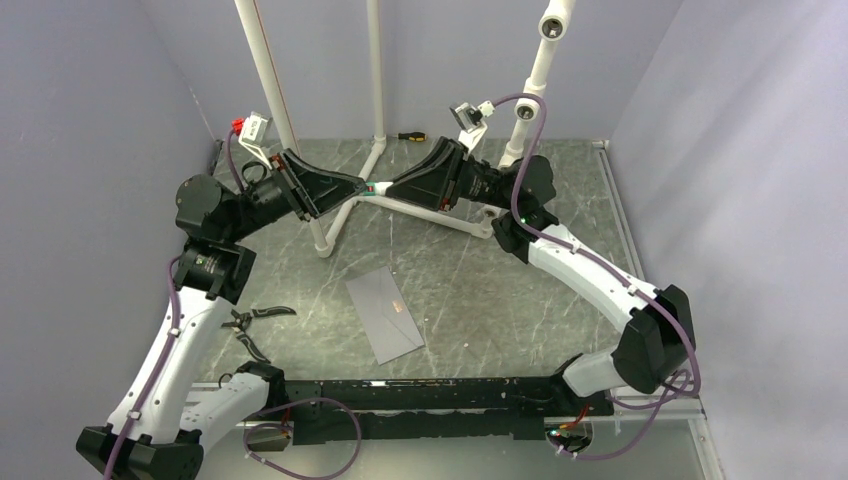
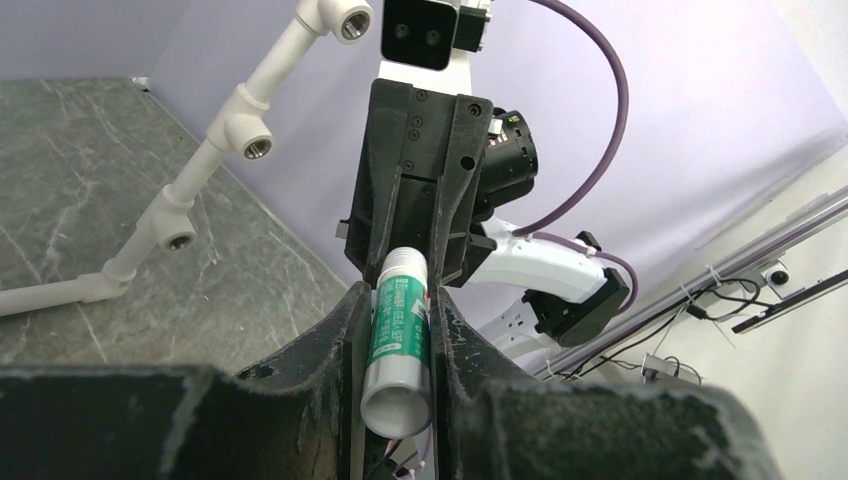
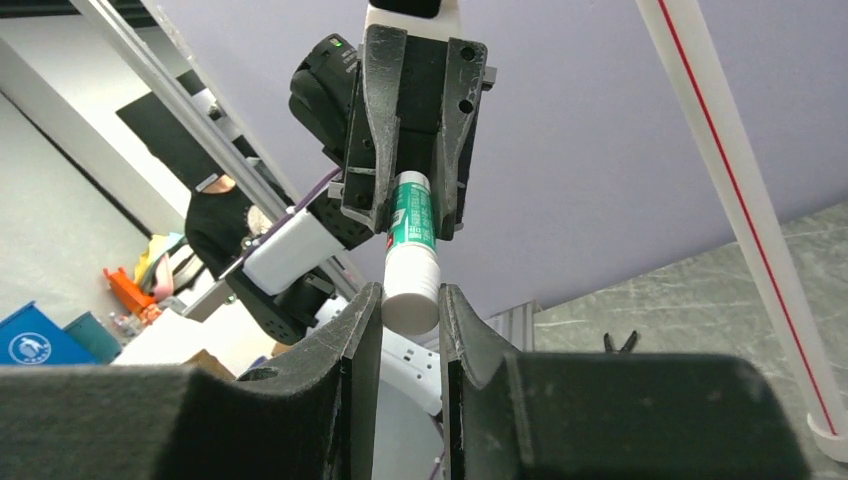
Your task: Place the letter into the envelope and seal it
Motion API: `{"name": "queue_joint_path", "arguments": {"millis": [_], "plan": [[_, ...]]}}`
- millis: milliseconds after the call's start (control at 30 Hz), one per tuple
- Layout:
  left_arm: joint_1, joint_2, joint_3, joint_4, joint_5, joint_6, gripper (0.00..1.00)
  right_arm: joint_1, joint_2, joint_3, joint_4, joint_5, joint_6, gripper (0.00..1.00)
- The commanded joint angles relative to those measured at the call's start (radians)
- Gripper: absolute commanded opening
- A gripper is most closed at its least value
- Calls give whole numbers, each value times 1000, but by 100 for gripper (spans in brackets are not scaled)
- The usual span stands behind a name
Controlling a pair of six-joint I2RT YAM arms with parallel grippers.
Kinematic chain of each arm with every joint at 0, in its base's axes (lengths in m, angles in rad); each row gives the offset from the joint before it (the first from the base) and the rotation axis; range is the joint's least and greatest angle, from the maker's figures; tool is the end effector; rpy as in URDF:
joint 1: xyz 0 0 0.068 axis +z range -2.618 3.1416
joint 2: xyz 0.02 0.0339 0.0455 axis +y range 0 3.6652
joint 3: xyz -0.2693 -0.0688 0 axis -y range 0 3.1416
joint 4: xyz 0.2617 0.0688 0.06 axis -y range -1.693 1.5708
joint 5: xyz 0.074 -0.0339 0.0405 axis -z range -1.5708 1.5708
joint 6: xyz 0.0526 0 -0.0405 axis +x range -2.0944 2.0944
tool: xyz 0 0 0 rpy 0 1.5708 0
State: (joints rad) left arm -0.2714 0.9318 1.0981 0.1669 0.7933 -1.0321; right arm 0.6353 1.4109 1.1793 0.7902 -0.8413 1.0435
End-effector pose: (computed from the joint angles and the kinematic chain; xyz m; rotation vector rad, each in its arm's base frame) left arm 0.1945 -0.0930 0.4684 0.2302 1.5095 -1.5594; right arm 0.2489 0.2322 0.4355 -0.6622 1.2878 1.8498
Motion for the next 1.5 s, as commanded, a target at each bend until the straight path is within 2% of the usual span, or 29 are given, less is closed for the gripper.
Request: {"name": "queue_joint_path", "arguments": {"millis": [0, 300, 700, 967, 1100, 1367, 1467], "plan": [[-11, -13, 36, 25, 61, 33, 3, 10, 11, 37, 104, -20, 69, 0], [-11, -4, -8, 66, 96, 51, 2, 38, 70, 110, 92, -149, 89, 0], [-15, -3, -64, -51, 87, 188, 3, 102, 175, 172, 231, -70, 226, 0], [-16, 11, -87, -85, 78, 207, 3, 143, 196, 199, 208, -50, 209, 0], [-16, 22, -81, -121, 69, 229, 2, 159, 212, 215, 248, -51, 229, 0], [-17, 55, -108, -30, 75, 176, 2, 190, 251, 247, 308, -33, 262, 0], [-17, 57, -115, -52, 65, 185, 3, 195, 255, 255, 335, -23, 274, 0]]}}
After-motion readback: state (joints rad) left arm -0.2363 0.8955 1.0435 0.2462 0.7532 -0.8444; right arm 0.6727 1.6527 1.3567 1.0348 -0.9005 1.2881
